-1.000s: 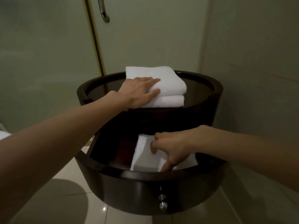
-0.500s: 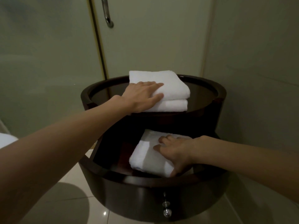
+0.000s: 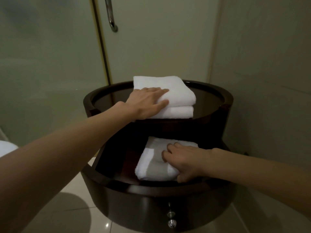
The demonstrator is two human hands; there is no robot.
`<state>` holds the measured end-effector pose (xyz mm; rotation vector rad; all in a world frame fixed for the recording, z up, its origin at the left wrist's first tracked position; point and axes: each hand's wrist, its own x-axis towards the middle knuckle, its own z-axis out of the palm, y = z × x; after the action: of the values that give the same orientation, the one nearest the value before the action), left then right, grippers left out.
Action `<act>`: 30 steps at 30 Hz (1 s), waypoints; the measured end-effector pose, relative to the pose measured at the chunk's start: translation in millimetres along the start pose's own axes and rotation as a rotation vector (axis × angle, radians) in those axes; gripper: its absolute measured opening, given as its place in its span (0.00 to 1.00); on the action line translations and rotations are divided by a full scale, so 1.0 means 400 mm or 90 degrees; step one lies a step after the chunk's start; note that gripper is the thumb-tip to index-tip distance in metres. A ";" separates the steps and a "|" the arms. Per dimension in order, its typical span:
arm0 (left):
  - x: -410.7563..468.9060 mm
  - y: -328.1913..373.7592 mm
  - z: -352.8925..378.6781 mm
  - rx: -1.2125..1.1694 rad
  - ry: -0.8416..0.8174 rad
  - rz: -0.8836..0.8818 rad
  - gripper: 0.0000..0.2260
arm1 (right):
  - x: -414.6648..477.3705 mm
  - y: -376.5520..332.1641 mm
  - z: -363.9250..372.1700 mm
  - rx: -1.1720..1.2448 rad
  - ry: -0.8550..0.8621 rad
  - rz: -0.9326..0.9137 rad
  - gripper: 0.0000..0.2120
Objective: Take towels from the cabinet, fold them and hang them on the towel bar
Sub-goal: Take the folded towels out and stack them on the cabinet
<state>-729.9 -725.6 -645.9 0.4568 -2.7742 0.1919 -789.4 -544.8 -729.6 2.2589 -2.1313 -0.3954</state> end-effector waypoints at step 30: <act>0.000 0.006 -0.025 -0.057 -0.064 -0.021 0.26 | -0.053 0.111 -0.232 0.209 0.102 0.043 0.15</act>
<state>-727.8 -721.7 -636.5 0.5020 -2.8566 0.0377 -816.1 -542.5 -628.0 2.2682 -2.3222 0.1450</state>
